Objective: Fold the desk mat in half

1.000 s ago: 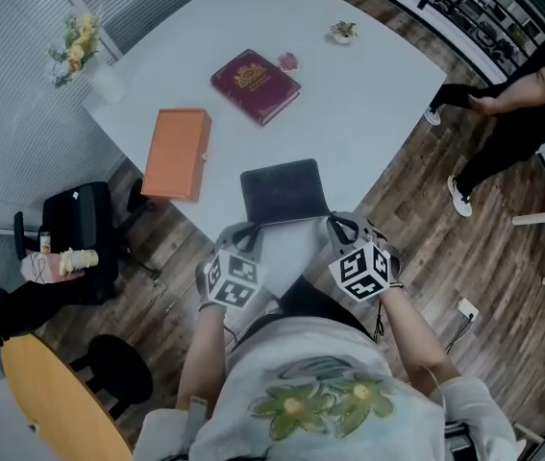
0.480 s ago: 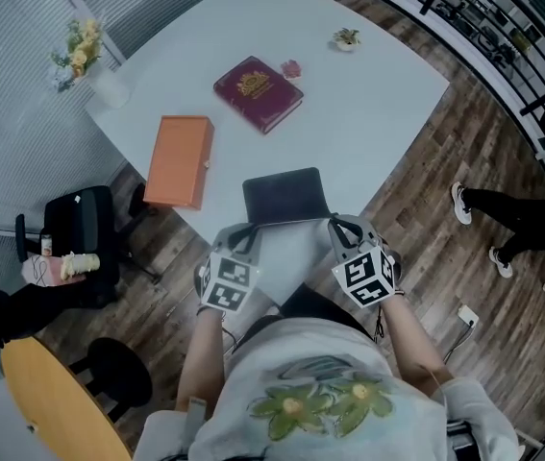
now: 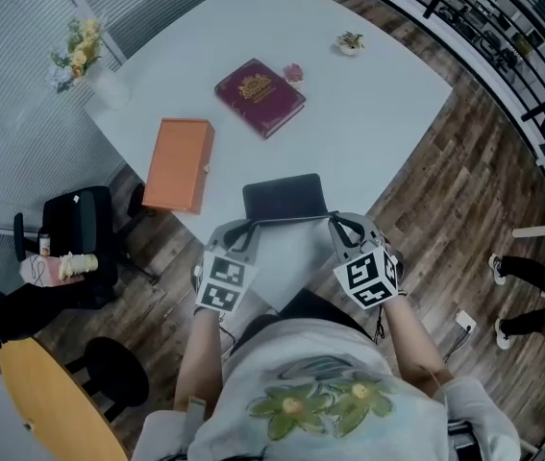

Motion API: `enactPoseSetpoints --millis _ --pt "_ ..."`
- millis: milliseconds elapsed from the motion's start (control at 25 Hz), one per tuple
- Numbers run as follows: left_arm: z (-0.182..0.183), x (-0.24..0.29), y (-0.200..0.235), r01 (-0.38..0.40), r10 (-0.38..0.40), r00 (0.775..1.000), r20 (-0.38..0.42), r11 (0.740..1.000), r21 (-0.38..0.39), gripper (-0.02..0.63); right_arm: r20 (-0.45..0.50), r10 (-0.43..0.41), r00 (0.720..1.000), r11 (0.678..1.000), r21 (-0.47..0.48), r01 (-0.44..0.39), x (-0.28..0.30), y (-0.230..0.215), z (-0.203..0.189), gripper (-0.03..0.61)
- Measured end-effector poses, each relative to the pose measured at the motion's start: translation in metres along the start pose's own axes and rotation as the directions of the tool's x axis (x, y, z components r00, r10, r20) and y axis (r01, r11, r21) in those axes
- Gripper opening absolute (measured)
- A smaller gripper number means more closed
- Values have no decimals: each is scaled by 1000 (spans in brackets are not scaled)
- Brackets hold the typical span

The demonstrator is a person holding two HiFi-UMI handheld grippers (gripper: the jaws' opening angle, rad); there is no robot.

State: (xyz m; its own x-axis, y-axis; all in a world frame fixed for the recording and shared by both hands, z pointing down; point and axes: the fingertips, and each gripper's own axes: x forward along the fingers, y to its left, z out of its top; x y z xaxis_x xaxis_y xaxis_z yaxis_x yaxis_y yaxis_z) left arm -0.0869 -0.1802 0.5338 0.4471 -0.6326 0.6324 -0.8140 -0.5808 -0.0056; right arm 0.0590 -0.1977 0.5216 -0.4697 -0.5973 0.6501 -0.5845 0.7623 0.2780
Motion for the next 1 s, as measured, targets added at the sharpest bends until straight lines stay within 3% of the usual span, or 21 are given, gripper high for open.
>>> enactPoseSetpoints --millis 1000 --pt "22 21 34 -81 84 996 36 995 -64 18 37 18 999 1000 -18 -17 36 -36 20 28"
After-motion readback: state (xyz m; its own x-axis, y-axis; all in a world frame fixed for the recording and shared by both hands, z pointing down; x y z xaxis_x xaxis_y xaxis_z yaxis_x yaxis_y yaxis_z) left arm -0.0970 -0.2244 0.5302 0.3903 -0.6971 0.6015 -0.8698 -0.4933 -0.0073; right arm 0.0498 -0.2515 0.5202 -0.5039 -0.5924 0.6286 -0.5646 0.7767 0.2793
